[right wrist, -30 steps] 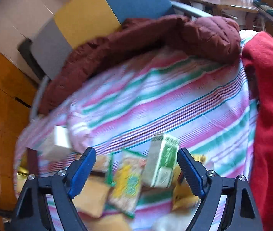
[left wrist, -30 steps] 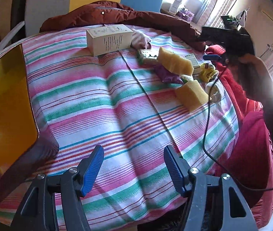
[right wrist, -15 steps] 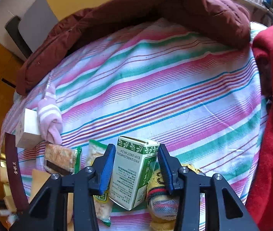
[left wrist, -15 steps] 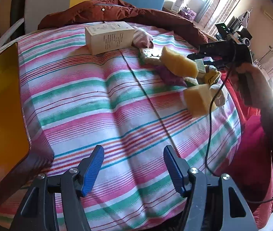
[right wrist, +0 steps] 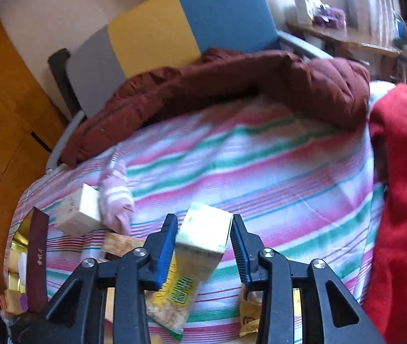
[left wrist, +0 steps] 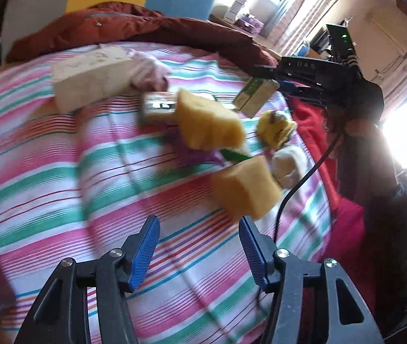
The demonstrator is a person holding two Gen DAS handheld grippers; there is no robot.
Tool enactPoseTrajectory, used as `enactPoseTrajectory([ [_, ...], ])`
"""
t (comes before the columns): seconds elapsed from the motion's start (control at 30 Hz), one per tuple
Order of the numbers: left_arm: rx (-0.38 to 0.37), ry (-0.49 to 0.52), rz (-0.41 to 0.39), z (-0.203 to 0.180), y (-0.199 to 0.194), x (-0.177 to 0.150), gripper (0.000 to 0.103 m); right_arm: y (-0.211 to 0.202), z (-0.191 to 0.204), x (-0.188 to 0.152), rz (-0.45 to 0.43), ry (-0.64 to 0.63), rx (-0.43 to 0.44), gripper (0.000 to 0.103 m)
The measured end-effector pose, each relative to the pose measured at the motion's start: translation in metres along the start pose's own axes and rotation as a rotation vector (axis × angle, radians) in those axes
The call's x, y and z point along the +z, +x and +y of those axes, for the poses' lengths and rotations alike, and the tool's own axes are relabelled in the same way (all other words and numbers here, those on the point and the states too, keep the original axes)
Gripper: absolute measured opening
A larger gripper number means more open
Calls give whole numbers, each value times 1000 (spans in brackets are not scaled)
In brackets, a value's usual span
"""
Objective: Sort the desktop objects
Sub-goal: 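Grasp the green-and-white box with the right tool while the left tool grasps a yellow sponge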
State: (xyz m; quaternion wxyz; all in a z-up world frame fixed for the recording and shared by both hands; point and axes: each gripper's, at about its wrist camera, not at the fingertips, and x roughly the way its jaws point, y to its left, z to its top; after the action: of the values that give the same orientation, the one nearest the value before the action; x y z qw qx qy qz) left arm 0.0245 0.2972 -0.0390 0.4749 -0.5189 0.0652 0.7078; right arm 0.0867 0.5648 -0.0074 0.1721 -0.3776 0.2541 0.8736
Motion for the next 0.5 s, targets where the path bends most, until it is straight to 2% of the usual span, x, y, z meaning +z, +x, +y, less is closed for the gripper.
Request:
enactPoseTrajectory([
  [0.17,-49,-31,36,-9,23,10,58,-5,5,7,-34,-12,20,35],
  [0.43,-125,-94,38,-11,41,19,61,6,-20,5,28,68,-16,36],
  [0.5,-148,-101,38,-13,44,22,61,7,-24,5,36,87,-2,41],
])
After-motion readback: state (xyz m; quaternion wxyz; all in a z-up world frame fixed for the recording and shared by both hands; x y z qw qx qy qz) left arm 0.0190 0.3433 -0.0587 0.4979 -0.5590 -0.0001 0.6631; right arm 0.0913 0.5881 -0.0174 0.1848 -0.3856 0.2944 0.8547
